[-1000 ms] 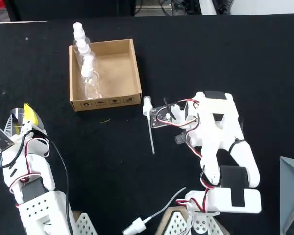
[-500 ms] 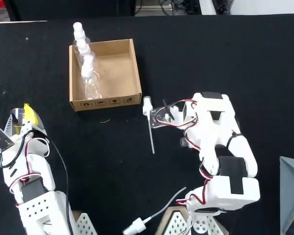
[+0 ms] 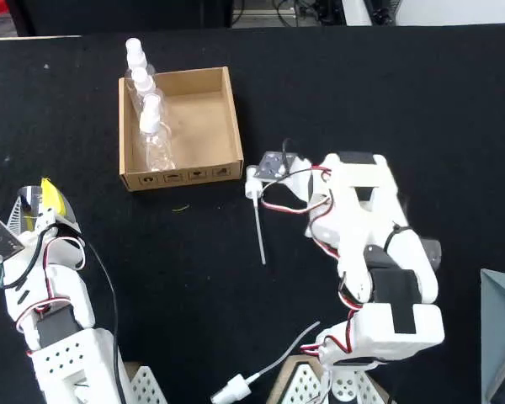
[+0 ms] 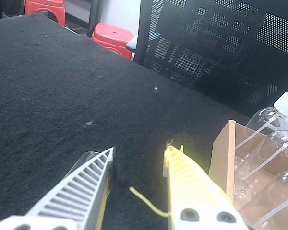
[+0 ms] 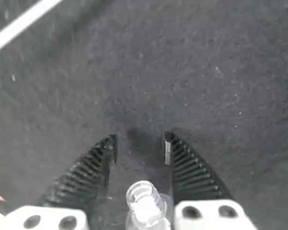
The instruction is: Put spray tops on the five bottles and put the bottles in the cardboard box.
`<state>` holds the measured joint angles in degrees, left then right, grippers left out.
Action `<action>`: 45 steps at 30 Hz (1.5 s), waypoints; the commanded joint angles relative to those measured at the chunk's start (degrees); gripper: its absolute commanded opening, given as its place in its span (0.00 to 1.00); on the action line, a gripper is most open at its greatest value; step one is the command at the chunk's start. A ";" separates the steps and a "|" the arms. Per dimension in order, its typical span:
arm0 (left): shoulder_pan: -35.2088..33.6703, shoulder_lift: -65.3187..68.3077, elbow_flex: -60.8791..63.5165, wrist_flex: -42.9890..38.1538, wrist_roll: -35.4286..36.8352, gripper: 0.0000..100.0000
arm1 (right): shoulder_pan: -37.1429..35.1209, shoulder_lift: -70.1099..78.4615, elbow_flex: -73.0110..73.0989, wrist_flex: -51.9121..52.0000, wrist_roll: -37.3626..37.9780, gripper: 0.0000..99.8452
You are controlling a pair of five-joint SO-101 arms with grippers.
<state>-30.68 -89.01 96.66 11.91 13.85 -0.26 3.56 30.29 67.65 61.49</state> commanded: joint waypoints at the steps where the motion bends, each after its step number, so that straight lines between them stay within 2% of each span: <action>1: 0.66 -0.44 1.27 -1.05 -0.18 0.15 | -2.11 -0.04 -3.65 -0.62 -4.22 0.11; 6: 0.66 -0.44 1.27 -1.05 -0.18 0.15 | -1.85 -0.48 -3.47 -0.35 -4.31 0.13; 11: 0.66 -0.44 1.27 -1.05 -0.18 0.15 | -1.67 -0.48 -5.41 6.86 -3.16 0.29; 15: 0.66 -0.44 1.27 -1.05 -0.18 0.15 | -1.67 -0.48 -7.60 14.07 3.87 0.37; 22: 0.66 -0.44 1.27 -1.05 -0.18 0.15 | -0.53 -0.84 -9.80 17.85 5.54 0.37; 33: 0.66 -0.44 1.27 -1.14 -0.18 0.15 | 9.41 -9.98 -9.27 21.80 14.51 0.37; 45: 0.75 -0.44 1.27 -1.14 -0.18 0.15 | 18.90 -11.47 -9.19 25.41 24.70 0.37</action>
<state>-30.68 -89.01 96.66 11.91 13.85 16.44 -4.18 24.40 90.86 83.74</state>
